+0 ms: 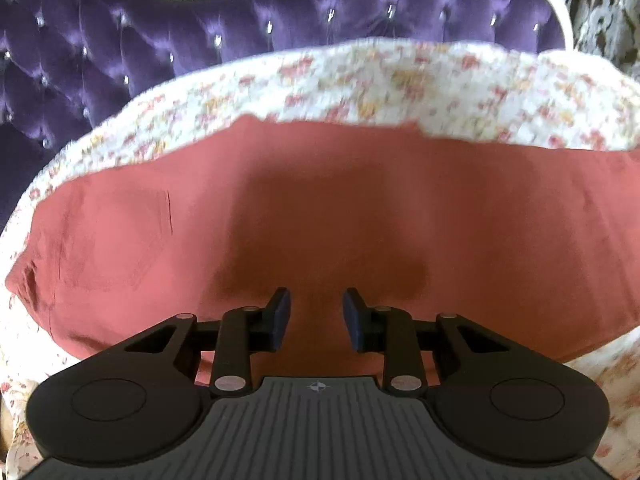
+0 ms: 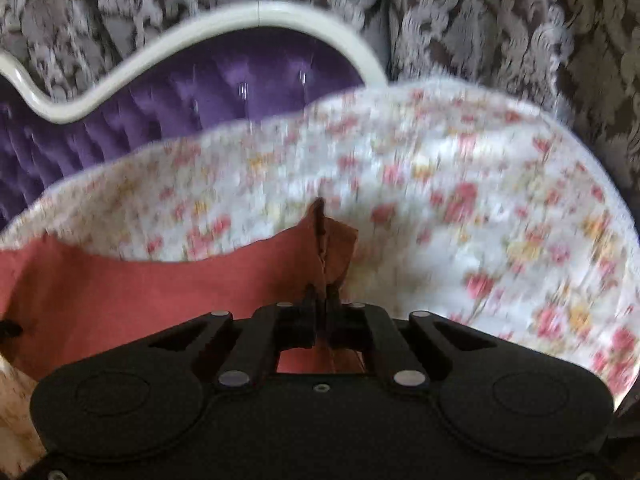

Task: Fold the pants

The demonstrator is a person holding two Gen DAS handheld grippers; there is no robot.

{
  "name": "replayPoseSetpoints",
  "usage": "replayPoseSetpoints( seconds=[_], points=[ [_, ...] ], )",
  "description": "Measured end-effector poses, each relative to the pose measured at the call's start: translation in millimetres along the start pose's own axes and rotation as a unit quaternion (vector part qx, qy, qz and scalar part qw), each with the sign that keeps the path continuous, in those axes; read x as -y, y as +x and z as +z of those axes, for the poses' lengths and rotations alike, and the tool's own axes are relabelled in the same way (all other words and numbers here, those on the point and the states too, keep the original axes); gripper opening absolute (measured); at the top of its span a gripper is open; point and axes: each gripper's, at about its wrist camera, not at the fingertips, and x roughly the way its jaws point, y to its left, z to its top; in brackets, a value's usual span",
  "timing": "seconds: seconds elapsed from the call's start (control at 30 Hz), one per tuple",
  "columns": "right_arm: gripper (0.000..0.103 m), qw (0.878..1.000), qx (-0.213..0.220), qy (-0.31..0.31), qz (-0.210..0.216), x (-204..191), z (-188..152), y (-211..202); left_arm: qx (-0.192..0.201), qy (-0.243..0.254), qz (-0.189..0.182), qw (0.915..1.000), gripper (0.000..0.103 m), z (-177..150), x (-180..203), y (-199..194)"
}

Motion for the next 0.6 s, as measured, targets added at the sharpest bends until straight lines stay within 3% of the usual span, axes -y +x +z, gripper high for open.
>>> replayPoseSetpoints(
  seconds=[0.17,0.27,0.33,0.5,0.53,0.6],
  points=[
    [0.006,0.998,-0.015,-0.006,-0.059,16,3,17,0.004,0.001,-0.021,0.9998,0.029,5,22,0],
    [0.006,0.997,-0.052,0.006,-0.062,26,-3,40,-0.018,0.007,-0.018,0.9996,0.029,0,32,16],
    [0.006,0.995,-0.072,0.012,-0.067,28,-9,53,-0.008,0.015,-0.011,0.9998,0.029,-5,35,16],
    [0.008,0.995,-0.069,0.027,-0.068,30,-12,51,-0.023,0.007,-0.026,0.9994,0.03,-16,21,9],
    [0.009,0.995,-0.068,0.03,-0.064,31,-13,49,-0.027,0.002,-0.028,0.9992,0.03,-19,15,7],
    [0.025,0.996,-0.059,0.041,-0.055,34,-12,45,-0.034,0.002,-0.026,0.9991,0.029,-23,11,4]
  ],
)
